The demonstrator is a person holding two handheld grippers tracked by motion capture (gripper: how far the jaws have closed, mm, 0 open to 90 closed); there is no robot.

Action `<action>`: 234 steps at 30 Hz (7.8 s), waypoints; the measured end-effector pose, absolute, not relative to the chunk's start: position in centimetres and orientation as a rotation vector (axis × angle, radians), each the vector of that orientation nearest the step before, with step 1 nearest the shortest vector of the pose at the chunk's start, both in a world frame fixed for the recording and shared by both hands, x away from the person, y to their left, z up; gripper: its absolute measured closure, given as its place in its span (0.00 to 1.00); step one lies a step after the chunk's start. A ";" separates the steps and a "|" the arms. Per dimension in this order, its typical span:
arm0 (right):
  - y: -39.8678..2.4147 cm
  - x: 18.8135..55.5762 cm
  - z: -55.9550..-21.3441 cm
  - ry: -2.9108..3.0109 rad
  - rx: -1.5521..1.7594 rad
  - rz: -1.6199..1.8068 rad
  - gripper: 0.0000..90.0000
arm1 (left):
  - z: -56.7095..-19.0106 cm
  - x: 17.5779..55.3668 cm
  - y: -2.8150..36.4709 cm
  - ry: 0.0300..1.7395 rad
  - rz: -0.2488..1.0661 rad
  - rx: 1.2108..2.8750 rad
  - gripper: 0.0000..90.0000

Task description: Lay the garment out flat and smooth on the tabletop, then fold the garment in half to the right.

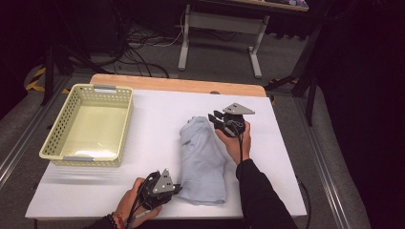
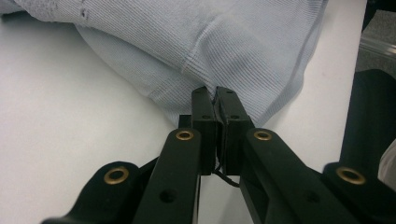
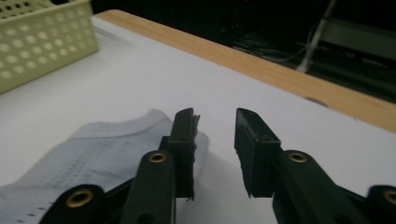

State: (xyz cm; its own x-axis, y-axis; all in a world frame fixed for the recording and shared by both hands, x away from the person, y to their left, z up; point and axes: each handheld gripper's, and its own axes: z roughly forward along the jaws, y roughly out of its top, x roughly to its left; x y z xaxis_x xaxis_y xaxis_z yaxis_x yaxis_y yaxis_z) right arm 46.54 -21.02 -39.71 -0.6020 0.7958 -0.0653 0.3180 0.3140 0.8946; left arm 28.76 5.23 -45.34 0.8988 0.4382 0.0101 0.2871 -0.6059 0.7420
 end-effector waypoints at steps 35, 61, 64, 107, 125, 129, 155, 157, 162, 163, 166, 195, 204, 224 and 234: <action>-18.1 51.1 -44.4 2.358 0.999 1.065 0.91 | -45.6 29.0 5.2 0.514 0.249 2.252 0.97; -23.0 49.1 -40.2 2.032 1.102 1.144 0.56 | -44.2 28.2 6.5 0.558 0.292 2.131 0.88; -23.7 47.6 -38.8 2.004 1.079 1.173 0.55 | -44.0 28.1 6.6 0.537 0.303 2.129 0.82; -25.7 37.9 -45.0 2.327 0.912 1.011 0.70 | -46.1 30.8 3.5 0.488 0.279 2.262 0.90; -25.5 35.1 -41.2 2.178 0.820 1.263 1.00 | -43.0 28.2 5.8 0.371 0.267 2.196 0.99; -23.9 35.5 -42.3 2.241 0.796 1.206 1.00 | -42.1 29.4 5.1 0.400 0.305 2.140 1.00; -24.0 35.4 -44.8 2.307 0.824 1.093 0.94 | -44.0 38.3 3.4 0.611 0.480 2.170 0.96; -24.5 35.1 -44.3 2.283 0.838 1.129 0.91 | -43.8 38.1 3.7 0.604 0.483 2.161 0.95; -25.8 34.2 -42.6 2.204 0.858 1.198 0.75 | -42.6 36.7 5.2 0.552 0.469 2.115 0.89; -26.1 33.9 -42.3 2.186 0.865 1.211 0.72 | -42.4 36.3 5.4 0.540 0.482 2.114 0.87; -26.8 33.4 -41.8 2.151 0.865 1.247 0.67 | -41.9 35.7 5.8 0.505 0.491 2.096 0.83; -29.2 29.0 -43.2 2.143 0.928 1.158 0.31 | -43.9 30.0 11.8 0.503 0.549 2.043 0.20; -28.1 29.5 -44.0 2.229 0.970 1.157 0.26 | -44.7 28.5 13.3 0.558 0.553 2.067 0.19; -24.5 32.4 -45.8 2.480 1.088 1.059 0.16 | -43.5 29.2 11.3 0.576 0.562 2.033 0.17; -23.2 32.0 -45.8 2.489 1.041 1.052 0.30 | -40.9 34.6 4.2 0.687 0.413 1.999 0.14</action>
